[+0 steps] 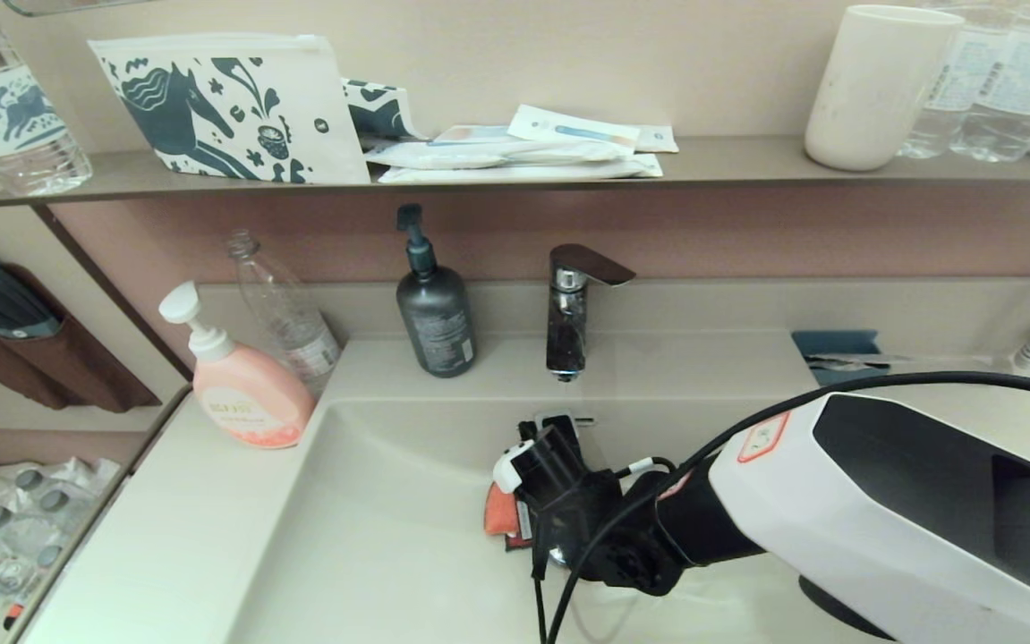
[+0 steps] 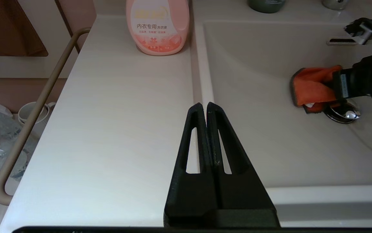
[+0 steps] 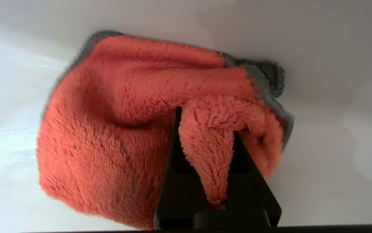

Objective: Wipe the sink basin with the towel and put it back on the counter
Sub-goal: Wipe the sink

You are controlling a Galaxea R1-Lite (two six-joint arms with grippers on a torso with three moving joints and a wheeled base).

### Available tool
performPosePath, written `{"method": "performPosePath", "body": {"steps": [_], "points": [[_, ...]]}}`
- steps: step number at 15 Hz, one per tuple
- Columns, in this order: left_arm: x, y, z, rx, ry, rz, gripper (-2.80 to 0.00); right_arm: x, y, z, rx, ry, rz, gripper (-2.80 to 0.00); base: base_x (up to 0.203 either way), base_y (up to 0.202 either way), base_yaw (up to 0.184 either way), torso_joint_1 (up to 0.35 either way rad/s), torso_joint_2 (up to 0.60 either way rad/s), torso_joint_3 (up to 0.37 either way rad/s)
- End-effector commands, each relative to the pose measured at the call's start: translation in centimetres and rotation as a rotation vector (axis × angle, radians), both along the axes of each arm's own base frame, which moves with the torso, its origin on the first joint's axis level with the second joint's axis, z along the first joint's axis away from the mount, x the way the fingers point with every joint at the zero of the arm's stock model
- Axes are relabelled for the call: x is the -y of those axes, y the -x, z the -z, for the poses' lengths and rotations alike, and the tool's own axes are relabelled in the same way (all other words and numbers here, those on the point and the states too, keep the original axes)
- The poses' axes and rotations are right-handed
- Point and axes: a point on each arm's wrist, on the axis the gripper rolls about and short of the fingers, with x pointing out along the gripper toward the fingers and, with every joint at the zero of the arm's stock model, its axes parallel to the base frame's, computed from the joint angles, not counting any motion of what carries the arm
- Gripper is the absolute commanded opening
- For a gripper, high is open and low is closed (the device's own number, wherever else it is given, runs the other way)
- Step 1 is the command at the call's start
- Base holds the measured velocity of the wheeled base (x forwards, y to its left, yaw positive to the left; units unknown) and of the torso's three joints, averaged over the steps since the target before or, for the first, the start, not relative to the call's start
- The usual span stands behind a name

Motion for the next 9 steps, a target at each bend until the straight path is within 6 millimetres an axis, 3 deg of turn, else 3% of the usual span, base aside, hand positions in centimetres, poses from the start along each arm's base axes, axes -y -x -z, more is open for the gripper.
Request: {"method": "performPosePath", "body": {"steps": [1,3,9], "points": [[0.0,0.0,0.0,0.0,0.001,0.0,-2.8,1.8,1.4,-2.5,0.011,0.009,0.018,-2.8,0.0,0.0,0.0,0.0,0.0,0.0],[0.0,0.0,0.0,0.0,0.001,0.0,-2.8,3.5,2.0,-3.1,0.009,0.027,0.043,-2.8,0.0,0.0,0.0,0.0,0.0,0.0],[0.0,0.0,0.0,0.0,0.001,0.0,-2.8,9.4,3.1,-2.5,-0.055,0.118,0.14,-2.8,0.0,0.0,0.0,0.0,0.0,0.0]]}}
